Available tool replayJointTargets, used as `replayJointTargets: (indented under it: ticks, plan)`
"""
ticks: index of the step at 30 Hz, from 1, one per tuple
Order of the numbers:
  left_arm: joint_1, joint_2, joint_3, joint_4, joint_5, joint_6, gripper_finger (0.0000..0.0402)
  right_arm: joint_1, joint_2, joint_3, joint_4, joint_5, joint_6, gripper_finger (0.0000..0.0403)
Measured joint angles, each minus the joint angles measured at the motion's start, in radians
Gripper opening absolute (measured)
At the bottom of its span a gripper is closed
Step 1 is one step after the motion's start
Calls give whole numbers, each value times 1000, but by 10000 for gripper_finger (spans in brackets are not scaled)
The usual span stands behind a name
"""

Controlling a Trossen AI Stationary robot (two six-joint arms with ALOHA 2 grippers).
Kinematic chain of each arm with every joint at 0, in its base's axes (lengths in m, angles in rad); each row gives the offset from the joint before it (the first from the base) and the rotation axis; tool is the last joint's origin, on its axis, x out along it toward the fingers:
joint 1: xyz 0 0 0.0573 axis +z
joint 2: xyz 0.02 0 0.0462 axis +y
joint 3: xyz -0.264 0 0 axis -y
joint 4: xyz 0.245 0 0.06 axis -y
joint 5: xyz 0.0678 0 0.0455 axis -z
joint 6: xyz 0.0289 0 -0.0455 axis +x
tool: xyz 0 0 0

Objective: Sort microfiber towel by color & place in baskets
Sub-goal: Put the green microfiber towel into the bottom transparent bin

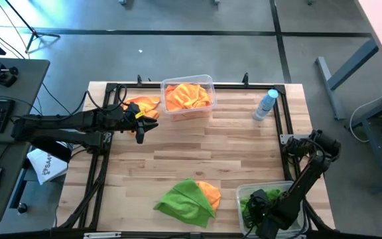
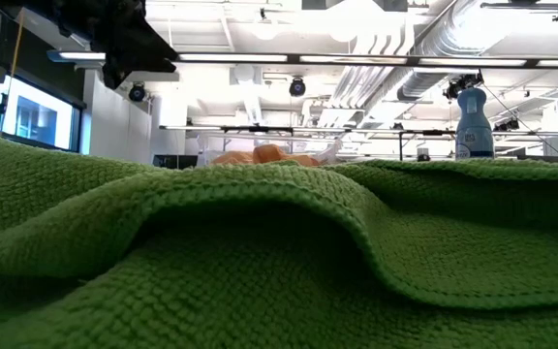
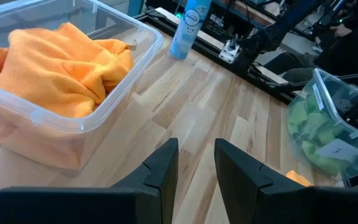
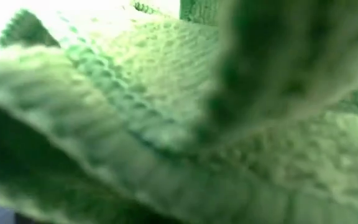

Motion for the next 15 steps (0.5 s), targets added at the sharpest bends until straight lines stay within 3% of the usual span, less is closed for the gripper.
replayJointTargets:
  ticks: [5, 15]
  plan:
    - [0, 0, 0, 0, 1, -12, 92, 2, 8, 73, -64, 1, -17, 88]
    - [0, 0, 0, 1, 2, -20, 92, 19, 10, 376, -538, 63, -21, 157]
